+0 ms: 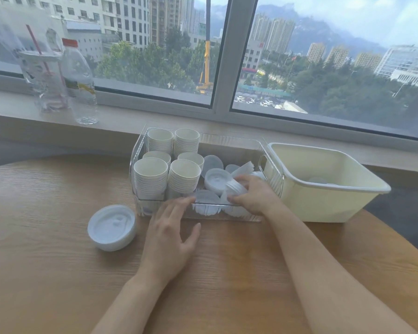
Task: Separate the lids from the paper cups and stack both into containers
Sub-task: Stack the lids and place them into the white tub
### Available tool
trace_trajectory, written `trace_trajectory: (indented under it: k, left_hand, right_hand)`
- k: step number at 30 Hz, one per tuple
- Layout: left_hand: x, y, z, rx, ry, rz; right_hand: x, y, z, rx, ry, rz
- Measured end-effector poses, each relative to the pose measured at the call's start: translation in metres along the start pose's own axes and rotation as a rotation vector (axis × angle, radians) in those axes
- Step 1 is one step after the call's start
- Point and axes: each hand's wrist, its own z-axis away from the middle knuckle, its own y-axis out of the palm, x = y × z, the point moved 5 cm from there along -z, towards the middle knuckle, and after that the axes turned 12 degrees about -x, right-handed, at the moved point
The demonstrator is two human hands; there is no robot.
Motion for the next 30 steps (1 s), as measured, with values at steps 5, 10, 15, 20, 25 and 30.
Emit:
trace_trajectory:
  k: [5,10,15,20,25,30]
  left_hand:
    - [-0.003,-0.004,0.001,-0.033,-0.047,0.072]
    - [-0.004,-0.006,0.003,-0.044,-0.056,0.091]
    - [-0.003,-0.005,0.003,-0.053,-0.046,0.091]
    - [-0.005,-0.003,0.0,-0.07,-0.043,0.083]
    - [-0.014,0.003,-0.01,-0.108,-0.088,0.099]
    - [-0.027,0.016,-0.02,-0.073,-0.135,0.159]
  right_hand:
    - [0.01,-0.002,0.016,-0.202,-0.214,-0.199]
    - [0.014,0.006,0.022,-0.373,-0.28,-0.349]
    - [0.007,0.012,0.013,-0.477,-0.255,-0.398]
    - [0.007,0.015,0.005,-0.382,-0.231,-0.373]
    - [0.001,0.0,-0.002,-0.435,-0.216,-0.471]
    - [0.008,0.01,-0.002,-0.202,-0.208,-0.541]
